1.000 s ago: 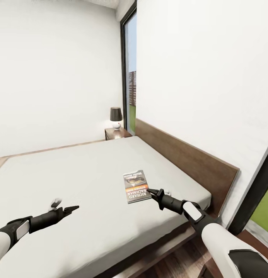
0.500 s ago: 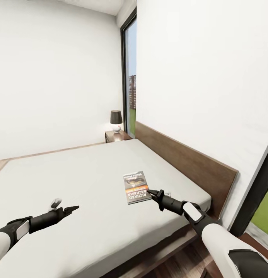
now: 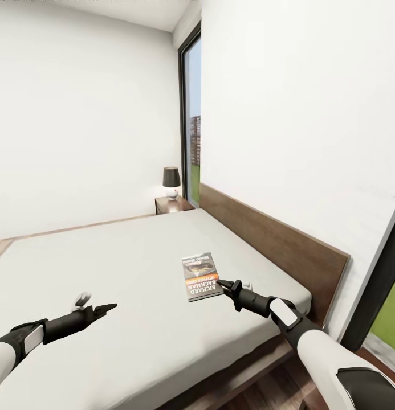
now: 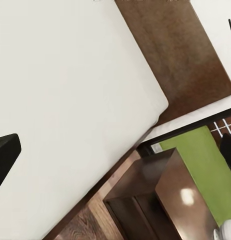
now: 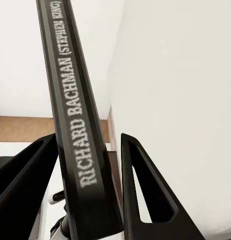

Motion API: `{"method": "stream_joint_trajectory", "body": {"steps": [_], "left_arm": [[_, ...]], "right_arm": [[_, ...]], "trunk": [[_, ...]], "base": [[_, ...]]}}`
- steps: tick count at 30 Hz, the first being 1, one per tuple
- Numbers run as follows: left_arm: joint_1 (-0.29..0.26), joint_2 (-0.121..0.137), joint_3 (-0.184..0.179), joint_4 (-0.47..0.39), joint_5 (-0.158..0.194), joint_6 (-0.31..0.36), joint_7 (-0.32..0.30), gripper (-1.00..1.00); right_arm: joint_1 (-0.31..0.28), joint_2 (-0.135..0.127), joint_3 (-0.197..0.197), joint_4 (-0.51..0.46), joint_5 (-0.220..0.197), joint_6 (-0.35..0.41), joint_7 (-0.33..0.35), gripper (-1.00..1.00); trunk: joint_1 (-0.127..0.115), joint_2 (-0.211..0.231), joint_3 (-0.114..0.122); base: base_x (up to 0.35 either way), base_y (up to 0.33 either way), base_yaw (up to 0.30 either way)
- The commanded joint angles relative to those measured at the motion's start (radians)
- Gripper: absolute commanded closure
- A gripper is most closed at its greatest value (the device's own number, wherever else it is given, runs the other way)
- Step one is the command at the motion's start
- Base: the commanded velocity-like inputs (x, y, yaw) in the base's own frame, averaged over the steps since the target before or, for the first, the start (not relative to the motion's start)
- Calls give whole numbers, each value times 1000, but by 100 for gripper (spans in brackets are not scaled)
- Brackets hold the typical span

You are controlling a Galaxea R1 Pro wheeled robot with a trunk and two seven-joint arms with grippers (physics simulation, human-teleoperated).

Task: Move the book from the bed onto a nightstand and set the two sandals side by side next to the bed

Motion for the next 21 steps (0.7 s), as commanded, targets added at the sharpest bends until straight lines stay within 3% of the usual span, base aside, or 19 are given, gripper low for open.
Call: {"method": "stream_joint_trajectory", "body": {"steps": [1, 21], "left_arm": [[-1, 0, -3, 0, 7, 10, -3, -100], [-1, -13, -3, 0, 7, 10, -1, -100]], "right_arm": [[-1, -1, 5, 0, -5, 3, 1, 100], [-1, -1, 4, 0, -5, 4, 2, 100]], "trunk": [[0, -1, 0], [0, -1, 9]], "base": [[0, 0, 0], [0, 0, 0]]}}
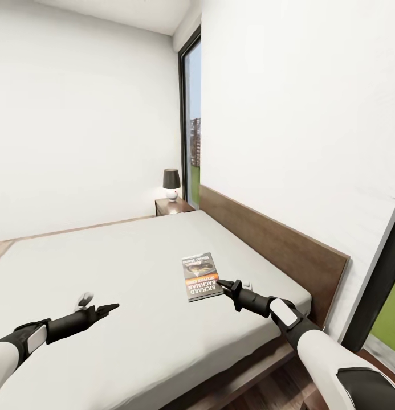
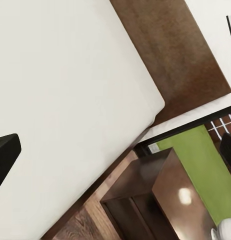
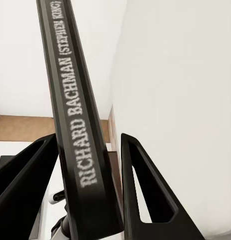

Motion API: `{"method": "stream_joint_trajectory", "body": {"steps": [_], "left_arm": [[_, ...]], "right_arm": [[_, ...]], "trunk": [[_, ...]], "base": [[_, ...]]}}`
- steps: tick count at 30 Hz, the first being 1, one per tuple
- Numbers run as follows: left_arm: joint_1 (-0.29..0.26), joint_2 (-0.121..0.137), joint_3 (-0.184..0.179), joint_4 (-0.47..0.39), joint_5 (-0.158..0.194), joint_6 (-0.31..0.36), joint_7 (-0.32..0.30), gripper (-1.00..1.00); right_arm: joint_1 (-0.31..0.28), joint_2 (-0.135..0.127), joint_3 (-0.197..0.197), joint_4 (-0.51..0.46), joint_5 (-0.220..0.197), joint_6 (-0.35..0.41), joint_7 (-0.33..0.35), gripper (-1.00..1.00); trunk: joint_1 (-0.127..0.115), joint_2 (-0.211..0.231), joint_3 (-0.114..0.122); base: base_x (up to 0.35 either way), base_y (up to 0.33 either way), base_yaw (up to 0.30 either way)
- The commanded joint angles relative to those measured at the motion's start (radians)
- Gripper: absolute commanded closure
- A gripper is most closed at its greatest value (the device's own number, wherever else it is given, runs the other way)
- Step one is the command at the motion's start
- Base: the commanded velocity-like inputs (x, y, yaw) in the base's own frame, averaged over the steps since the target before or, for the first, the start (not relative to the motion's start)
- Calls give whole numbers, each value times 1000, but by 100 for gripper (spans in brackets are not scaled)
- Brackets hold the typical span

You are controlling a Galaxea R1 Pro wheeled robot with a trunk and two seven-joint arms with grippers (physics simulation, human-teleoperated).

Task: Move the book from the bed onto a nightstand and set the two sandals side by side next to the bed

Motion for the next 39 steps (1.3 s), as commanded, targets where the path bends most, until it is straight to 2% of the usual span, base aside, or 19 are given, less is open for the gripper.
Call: {"method": "stream_joint_trajectory", "body": {"steps": [1, 39], "left_arm": [[-1, 0, -3, 0, 7, 10, -3, -100], [-1, 0, -1, 0, 7, 10, -3, -100]], "right_arm": [[-1, -1, 4, 0, -6, 3, 2, 100], [-1, -2, 4, 0, -6, 2, 1, 100]], "trunk": [[0, -1, -1], [0, -1, -1]], "base": [[0, 0, 0], [0, 0, 0]]}}
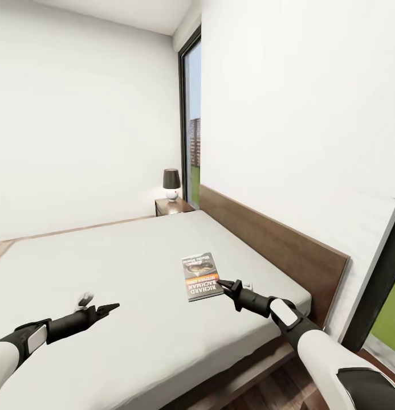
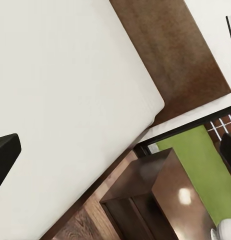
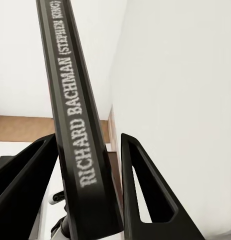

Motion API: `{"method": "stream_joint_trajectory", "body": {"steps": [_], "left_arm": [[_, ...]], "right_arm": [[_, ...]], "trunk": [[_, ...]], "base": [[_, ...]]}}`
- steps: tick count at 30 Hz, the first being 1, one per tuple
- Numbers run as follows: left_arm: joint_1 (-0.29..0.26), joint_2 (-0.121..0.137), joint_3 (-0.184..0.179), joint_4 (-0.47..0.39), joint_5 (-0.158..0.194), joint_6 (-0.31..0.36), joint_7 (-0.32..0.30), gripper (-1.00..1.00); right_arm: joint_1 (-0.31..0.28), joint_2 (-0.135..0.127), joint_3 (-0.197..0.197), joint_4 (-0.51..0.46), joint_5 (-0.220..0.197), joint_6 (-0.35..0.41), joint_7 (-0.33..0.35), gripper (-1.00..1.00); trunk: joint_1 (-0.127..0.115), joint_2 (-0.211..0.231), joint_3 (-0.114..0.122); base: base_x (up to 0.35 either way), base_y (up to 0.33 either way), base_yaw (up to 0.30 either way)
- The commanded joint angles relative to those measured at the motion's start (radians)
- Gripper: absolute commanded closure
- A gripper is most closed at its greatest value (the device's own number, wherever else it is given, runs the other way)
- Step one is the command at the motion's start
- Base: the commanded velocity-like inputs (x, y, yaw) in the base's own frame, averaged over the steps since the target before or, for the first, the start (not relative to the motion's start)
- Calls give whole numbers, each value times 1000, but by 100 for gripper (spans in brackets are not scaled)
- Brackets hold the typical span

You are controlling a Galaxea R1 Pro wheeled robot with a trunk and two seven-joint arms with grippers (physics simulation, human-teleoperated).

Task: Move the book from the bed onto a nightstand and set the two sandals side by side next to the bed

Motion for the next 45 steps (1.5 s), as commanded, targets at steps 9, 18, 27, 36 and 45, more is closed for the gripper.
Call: {"method": "stream_joint_trajectory", "body": {"steps": [9, 18, 27, 36, 45], "left_arm": [[-1, 0, -3, 0, 7, 10, -3, -100], [-1, 0, -3, 0, 7, 10, -1, -100], [-1, -1, -3, 0, 7, 10, -1, -100], [-1, -1, -4, 0, 7, 10, -1, -100], [-1, -1, -4, 0, 7, 10, -1, -100]], "right_arm": [[-1, -1, 4, 0, -8, 2, 0, 100], [-1, -2, 4, 0, -9, 1, -4, 100], [-1, -3, 3, 0, -9, 1, -5, 100], [-1, -3, 3, 0, -9, 1, -6, 100], [-1, -2, 3, 0, -12, 2, -5, 100]], "trunk": [[0, -1, -1], [0, -1, -2], [0, -1, -2], [0, -1, -2], [0, -1, -2]], "base": [[0, 0, 21], [0, 0, 198], [0, 0, 253], [0, 0, 234], [0, 0, 49]]}}
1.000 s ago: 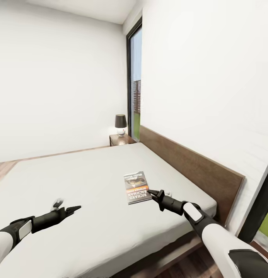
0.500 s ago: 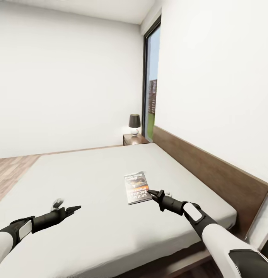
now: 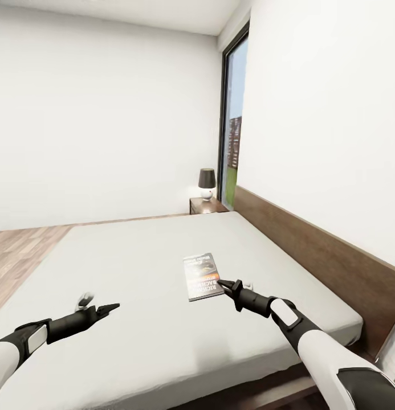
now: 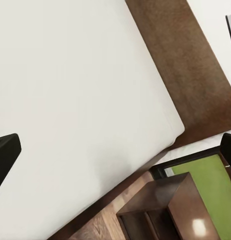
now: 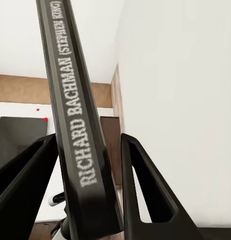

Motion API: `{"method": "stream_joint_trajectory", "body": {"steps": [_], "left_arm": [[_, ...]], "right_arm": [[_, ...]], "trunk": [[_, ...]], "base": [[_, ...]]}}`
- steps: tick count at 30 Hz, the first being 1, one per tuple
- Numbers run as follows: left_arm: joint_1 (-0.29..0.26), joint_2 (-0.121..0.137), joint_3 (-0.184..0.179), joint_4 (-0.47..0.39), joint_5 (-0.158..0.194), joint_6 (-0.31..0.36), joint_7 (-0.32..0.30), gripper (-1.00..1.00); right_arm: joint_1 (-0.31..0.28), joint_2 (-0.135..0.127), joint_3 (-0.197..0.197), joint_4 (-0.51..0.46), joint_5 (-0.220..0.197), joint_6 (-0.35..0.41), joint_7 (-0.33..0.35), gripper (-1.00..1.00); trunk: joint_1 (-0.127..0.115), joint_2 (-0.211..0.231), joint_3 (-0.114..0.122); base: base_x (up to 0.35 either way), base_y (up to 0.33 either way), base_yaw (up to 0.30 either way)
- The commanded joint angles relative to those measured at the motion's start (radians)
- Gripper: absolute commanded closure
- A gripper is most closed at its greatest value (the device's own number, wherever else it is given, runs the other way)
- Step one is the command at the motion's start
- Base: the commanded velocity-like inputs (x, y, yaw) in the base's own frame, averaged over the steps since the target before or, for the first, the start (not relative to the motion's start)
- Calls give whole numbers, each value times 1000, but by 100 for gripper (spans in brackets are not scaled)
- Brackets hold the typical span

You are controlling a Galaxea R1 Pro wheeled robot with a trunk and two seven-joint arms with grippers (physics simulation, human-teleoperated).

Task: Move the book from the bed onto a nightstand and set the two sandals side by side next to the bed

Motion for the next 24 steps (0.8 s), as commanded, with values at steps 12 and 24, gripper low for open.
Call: {"method": "stream_joint_trajectory", "body": {"steps": [12, 24], "left_arm": [[-1, 0, -2, 0, 7, 10, 0, -100], [-1, -1, -3, 0, 7, 10, 1, -100]], "right_arm": [[-1, -1, 4, 0, -6, 3, 1, 100], [-1, -1, 4, 0, -5, 3, 1, 100]], "trunk": [[0, -1, -1], [0, -1, -1]], "base": [[0, 0, 31], [0, 0, 231]]}}
